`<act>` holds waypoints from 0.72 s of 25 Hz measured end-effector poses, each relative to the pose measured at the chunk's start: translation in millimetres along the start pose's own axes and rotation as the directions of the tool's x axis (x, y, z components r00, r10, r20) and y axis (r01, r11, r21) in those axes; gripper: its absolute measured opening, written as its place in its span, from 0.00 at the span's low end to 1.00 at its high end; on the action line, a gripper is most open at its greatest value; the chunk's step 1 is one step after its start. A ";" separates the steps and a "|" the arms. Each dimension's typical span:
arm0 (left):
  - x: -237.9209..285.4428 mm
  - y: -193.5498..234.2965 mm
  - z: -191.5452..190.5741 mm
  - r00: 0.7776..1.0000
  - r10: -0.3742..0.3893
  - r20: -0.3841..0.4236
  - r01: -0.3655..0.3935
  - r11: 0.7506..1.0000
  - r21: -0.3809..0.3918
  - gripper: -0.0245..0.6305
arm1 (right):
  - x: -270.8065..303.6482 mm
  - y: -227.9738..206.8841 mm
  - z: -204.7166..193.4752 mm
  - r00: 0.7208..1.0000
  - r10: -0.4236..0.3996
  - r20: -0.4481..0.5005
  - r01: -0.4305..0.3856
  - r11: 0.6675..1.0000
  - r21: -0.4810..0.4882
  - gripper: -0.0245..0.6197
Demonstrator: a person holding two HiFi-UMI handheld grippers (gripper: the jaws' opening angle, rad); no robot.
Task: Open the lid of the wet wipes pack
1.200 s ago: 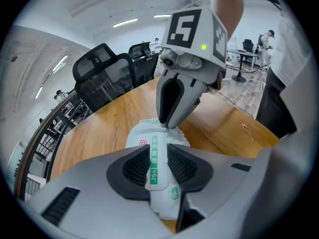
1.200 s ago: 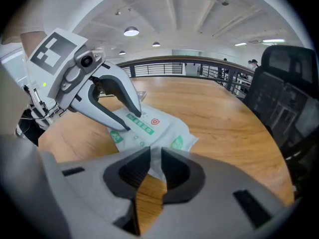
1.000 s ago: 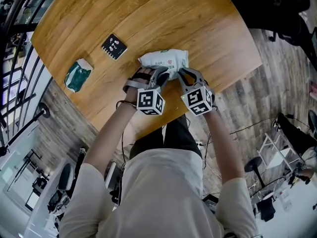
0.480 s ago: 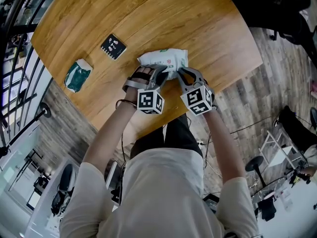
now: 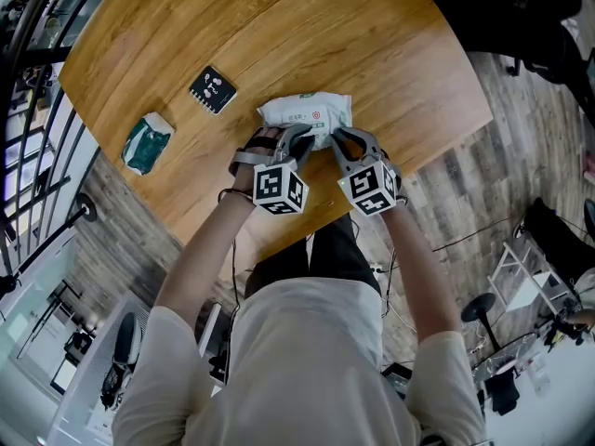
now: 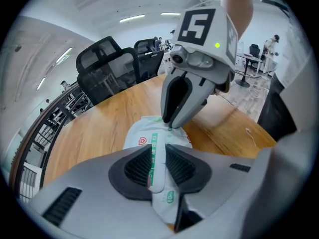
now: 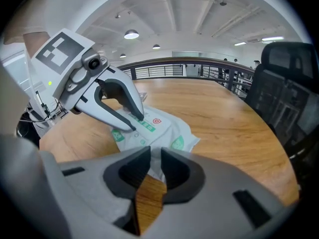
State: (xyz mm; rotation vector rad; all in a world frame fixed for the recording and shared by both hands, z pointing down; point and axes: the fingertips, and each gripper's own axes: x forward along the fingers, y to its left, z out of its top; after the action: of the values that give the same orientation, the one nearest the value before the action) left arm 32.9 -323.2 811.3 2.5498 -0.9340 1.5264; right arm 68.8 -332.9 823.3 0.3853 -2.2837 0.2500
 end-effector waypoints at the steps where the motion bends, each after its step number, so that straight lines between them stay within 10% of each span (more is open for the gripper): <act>1: -0.8 0.9 0.2 1.000 -0.001 0.000 0.001 1.000 -0.007 0.15 | 0.1 0.4 0.2 1.000 0.000 -0.001 0.000 1.000 -0.004 0.12; 18: -7.4 11.7 6.4 0.999 0.013 0.039 -0.011 0.998 -0.056 0.12 | 5.9 2.1 -1.4 0.999 0.028 -0.037 -0.030 0.997 -0.070 0.12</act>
State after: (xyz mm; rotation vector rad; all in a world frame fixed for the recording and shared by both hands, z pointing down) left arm 29.6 -331.2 798.8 2.5490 -0.9836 1.4373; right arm 65.2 -331.7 828.5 0.3090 -2.2571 0.1895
